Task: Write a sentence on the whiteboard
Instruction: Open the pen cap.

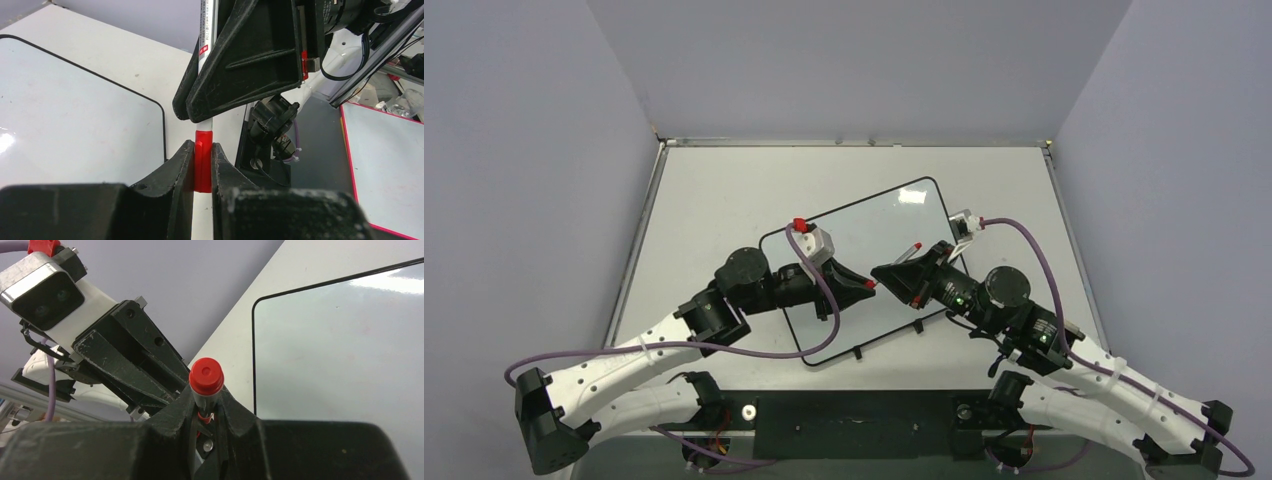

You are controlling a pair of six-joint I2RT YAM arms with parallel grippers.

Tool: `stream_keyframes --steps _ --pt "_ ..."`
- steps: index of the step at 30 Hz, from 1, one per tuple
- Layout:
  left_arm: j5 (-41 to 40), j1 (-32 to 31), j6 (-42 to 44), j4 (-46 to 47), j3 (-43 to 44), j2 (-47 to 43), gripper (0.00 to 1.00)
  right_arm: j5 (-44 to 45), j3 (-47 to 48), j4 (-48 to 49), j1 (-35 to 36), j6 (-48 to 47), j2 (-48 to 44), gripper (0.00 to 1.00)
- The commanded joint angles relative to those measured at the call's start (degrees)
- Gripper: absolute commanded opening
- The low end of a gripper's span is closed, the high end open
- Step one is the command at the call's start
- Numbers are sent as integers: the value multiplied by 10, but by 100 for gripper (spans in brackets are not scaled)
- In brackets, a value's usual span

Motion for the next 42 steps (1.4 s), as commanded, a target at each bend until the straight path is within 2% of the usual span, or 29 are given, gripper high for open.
stream_keyframes --steps 1,4,9,10,11,12,13,16,23,28,36,42 --pt "-52 2 13 -9 12 -13 0 63 -7 -25 -6 18 -6 0" --pt "-65 2 27 -29 20 -16 0 58 -4 -38 -7 15 -11 0" --pt "-46 2 50 -58 35 -10 0 -14 5 -44 -10 -10 -2 2" --pt "-32 2 52 -62 41 -8 0 -24 10 -45 -11 -17 0 10" --pt "-25 2 57 -69 43 -3 0 -38 12 -45 -11 -22 5 30" --pt "-10 2 59 -75 48 -1 0 -43 15 -44 -11 -25 6 40" --pt "-1 2 66 -77 52 2 0 -50 19 -44 -11 -32 7 53" --pt "32 2 81 -114 63 3 0 -74 26 -45 -24 -44 7 64" --pt "72 2 117 -158 77 11 0 -219 33 -39 -125 -41 4 62" --pt "78 2 122 -155 82 25 0 -291 43 -38 -131 -46 17 54" --pt "64 2 145 -186 124 43 0 -325 52 -83 -132 -77 29 48" --pt "62 2 156 -203 140 48 0 -323 55 -99 -132 -84 34 38"
